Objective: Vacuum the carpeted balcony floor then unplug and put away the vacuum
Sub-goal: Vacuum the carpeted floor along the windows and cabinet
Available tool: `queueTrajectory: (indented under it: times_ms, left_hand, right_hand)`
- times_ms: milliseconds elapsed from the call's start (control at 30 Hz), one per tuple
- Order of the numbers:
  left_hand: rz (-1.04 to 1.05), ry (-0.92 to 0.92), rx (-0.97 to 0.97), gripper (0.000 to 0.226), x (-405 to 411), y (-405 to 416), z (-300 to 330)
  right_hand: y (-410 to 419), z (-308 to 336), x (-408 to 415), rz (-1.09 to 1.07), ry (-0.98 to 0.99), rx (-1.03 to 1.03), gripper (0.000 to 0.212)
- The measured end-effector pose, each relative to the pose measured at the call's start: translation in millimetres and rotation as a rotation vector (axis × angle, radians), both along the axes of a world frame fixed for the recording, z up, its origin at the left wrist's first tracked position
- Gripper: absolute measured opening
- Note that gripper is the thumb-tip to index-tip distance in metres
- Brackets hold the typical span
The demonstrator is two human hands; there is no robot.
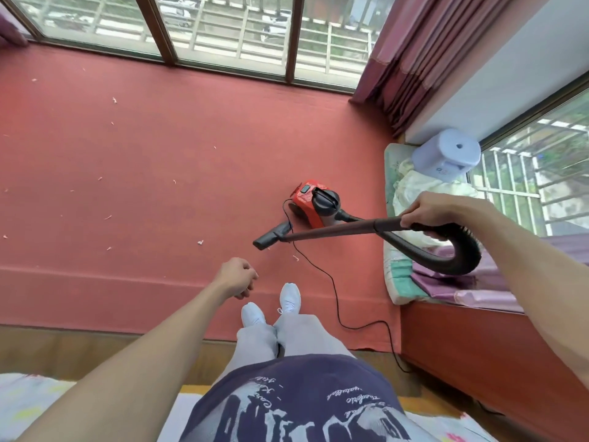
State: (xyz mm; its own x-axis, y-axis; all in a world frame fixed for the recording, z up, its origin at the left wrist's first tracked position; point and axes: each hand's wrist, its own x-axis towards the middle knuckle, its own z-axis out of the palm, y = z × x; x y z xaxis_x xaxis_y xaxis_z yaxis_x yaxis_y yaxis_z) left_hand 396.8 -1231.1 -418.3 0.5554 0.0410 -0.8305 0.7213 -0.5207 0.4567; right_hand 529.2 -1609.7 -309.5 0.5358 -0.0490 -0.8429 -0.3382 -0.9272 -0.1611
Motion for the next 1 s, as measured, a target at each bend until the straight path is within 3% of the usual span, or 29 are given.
queueTrajectory:
  times_ms: [233,567,867,1000]
  left_hand:
    - [0.053,0.0,0.01,0.02,-5,-5,-10]
    - [0.223,-0.01,0.045,0.02,-6,-70,-15]
    - [0.177,-0.028,-0.009,0.017,-4,-183,-7]
    - [0.176,-0.048,0.002,0.017,-2,-210,-3]
  right_hand:
    - [18,-34,-8,0.114,0.06,-0.098,0.035]
    - [-45,-46,-3,0.243,0.107,-0.144,0.031]
    - [-81,-61,-8,0.402,-0.011,-0.141,0.019]
    - [-79,-101,-47,0.329,-0.01,-0.079,0.026]
